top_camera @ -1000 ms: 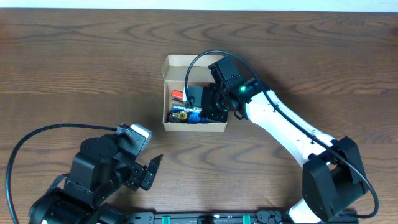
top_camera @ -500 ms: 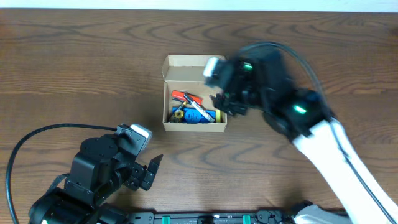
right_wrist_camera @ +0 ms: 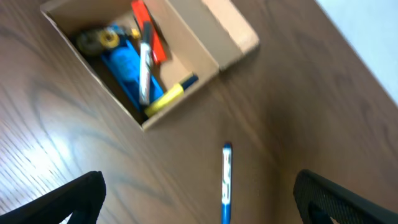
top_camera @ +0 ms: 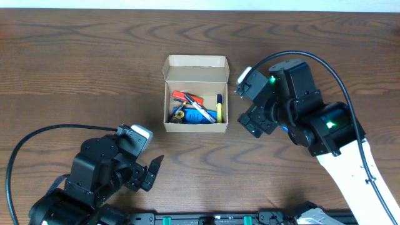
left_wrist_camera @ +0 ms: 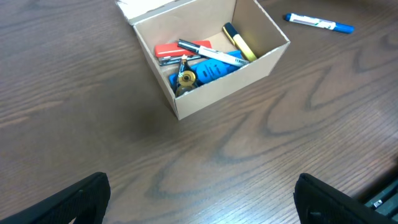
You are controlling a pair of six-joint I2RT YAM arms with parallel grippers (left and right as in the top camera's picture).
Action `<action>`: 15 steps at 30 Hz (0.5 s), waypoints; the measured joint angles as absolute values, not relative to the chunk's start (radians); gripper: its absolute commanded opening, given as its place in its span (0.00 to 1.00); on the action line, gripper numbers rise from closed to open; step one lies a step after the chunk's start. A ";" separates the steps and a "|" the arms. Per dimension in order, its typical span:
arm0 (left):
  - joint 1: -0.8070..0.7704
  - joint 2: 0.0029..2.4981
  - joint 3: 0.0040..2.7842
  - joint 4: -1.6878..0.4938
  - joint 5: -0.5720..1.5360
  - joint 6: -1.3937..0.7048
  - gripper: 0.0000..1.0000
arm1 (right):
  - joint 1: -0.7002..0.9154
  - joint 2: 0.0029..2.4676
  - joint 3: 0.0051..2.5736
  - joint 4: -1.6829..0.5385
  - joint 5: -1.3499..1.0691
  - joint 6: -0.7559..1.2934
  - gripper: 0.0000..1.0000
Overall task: Pack container
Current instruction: 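Move the right gripper to the blue marker and grasp it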
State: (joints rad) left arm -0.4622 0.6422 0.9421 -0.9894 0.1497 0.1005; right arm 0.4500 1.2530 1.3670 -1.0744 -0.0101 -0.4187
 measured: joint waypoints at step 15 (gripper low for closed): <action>-0.462 0.642 0.942 -0.989 0.150 0.101 0.95 | 0.252 1.504 1.171 -0.933 0.082 -0.390 0.99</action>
